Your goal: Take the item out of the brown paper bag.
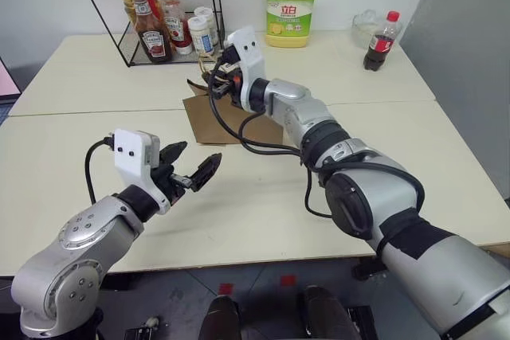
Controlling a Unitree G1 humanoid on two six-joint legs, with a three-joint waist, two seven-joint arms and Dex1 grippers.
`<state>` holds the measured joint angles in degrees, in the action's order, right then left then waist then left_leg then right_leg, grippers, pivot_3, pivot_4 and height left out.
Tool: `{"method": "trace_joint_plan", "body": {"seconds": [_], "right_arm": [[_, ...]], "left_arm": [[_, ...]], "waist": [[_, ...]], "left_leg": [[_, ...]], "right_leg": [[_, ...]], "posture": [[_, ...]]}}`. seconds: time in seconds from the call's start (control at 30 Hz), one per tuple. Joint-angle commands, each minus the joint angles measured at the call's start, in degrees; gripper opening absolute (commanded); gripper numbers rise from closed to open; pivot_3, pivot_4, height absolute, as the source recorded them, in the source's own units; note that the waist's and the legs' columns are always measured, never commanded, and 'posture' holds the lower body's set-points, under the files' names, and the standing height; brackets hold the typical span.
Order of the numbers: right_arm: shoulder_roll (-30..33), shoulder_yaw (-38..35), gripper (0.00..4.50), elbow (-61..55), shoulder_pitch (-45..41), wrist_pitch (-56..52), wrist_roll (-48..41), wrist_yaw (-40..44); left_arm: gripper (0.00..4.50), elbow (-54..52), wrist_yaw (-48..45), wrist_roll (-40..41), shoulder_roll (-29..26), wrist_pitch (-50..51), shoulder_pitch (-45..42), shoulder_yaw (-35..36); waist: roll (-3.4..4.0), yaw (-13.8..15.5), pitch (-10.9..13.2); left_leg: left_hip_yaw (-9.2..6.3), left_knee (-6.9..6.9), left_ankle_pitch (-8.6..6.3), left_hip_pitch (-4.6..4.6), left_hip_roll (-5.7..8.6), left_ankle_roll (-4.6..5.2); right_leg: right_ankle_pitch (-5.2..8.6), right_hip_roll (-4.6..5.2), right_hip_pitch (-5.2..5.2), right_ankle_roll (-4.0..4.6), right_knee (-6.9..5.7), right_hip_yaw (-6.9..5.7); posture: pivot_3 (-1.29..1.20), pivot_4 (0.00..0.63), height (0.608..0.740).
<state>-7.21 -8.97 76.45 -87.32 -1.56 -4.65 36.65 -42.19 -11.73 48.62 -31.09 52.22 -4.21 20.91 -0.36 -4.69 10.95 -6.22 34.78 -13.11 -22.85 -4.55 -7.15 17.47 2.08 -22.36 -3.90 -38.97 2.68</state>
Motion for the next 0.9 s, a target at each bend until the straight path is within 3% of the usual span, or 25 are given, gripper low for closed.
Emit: {"method": "trace_joint_plan", "body": {"seconds": [0.03, 0.63, 0.9], "right_arm": [[-0.1, -0.9, 0.07, -3.5, -3.0, 1.0, -1.6, 0.9], [-0.5, 0.3, 0.07, -3.4, -1.7, 2.0, -1.2, 2.8], [0.6, 3.3, 0.07, -3.0, -1.7, 7.7, 2.1, 3.6]], "left_arm": [[4.5, -1.6, 0.5, -0.1, -0.8, -1.8, -0.1, 1.4], [4.5, 0.3, 0.2, -1.2, -1.2, -2.7, -2.4, -0.3], [4.5, 0.5, 0.3, -1.4, -1.2, -2.6, -3.1, -1.1]], "waist": [[0.0, 0.0, 0.0], [-0.01, 0.0, 0.0], [-0.01, 0.0, 0.0]], "left_leg": [[0.0, 0.0, 0.0, 0.0, 0.0, 0.0], [0.0, 0.0, -0.01, 0.0, 0.0, 0.02], [0.0, 0.0, -0.01, 0.0, 0.0, 0.01]], "right_leg": [[0.0, 0.0, 0.0, 0.0, 0.0, 0.0], [0.0, 0.0, 0.0, 0.0, 0.0, 0.0], [0.0, 0.0, 0.0, 0.0, 0.0, 0.0]], "posture": [[0.0, 0.15, 0.74], [0.0, 0.15, 0.74], [0.0, 0.15, 0.74]]}}
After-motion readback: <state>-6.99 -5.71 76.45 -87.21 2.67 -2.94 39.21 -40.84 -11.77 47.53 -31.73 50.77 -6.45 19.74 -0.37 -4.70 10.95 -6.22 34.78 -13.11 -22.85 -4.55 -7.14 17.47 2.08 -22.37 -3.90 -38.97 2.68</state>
